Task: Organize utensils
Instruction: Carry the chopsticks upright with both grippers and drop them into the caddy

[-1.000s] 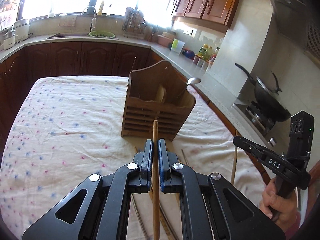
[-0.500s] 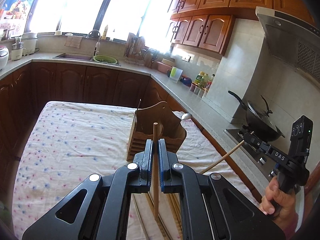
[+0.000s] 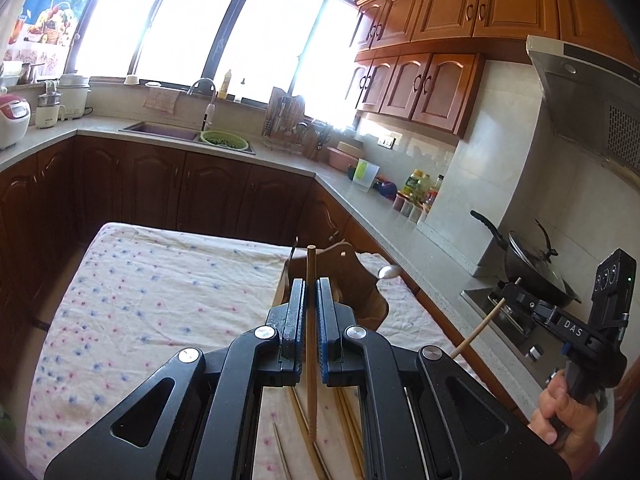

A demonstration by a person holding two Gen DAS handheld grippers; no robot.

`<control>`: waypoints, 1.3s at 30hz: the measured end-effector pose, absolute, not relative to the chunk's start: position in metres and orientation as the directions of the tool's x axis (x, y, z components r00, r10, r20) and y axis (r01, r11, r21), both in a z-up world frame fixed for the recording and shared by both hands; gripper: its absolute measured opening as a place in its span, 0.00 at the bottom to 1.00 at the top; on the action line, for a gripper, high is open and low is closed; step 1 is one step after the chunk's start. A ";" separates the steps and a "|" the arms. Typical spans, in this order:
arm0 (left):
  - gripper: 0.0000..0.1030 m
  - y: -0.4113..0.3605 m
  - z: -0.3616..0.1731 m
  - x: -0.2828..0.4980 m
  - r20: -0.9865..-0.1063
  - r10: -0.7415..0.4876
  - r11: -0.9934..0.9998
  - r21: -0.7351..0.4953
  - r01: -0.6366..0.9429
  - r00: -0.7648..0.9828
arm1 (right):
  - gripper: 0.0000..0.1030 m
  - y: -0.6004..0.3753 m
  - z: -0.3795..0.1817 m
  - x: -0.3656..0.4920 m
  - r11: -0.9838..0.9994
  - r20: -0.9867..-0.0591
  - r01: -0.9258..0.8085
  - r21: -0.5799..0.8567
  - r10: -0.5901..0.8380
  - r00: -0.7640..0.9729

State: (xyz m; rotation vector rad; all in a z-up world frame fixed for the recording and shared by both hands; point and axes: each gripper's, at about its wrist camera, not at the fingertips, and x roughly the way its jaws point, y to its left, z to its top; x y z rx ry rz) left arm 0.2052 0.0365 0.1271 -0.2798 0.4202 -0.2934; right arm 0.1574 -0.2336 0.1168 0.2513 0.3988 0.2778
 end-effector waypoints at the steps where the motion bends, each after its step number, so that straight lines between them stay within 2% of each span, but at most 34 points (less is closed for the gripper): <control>1: 0.04 0.036 0.132 0.209 -0.346 -0.330 0.921 -0.322 0.219 0.878 | 0.05 -0.234 0.121 0.160 0.931 -0.335 -0.217 0.293 0.312 0.889; 11: 0.04 0.034 0.182 0.261 -0.197 -0.269 0.929 -0.309 0.201 0.943 | 0.05 -0.230 0.172 0.204 0.929 -0.200 -0.225 0.294 0.290 0.936; 16: 0.04 0.028 0.180 0.293 -0.161 -0.216 0.941 -0.299 0.161 0.963 | 0.05 -0.225 0.173 0.239 0.934 -0.188 -0.199 0.298 0.262 0.947; 23: 0.04 0.019 0.129 0.324 -0.205 -0.183 0.946 -0.303 0.116 0.961 | 0.05 -0.220 0.131 0.277 0.937 -0.227 -0.148 0.316 0.226 0.947; 30: 0.04 0.010 0.085 0.338 -0.294 -0.200 0.950 -0.290 0.113 0.935 | 0.05 -0.213 0.083 0.286 0.945 -0.286 -0.110 0.307 0.202 0.937; 39: 0.06 0.008 0.081 0.344 -0.316 -0.183 0.960 -0.263 0.100 0.931 | 0.05 -0.211 0.077 0.288 0.952 -0.316 -0.101 0.289 0.194 0.929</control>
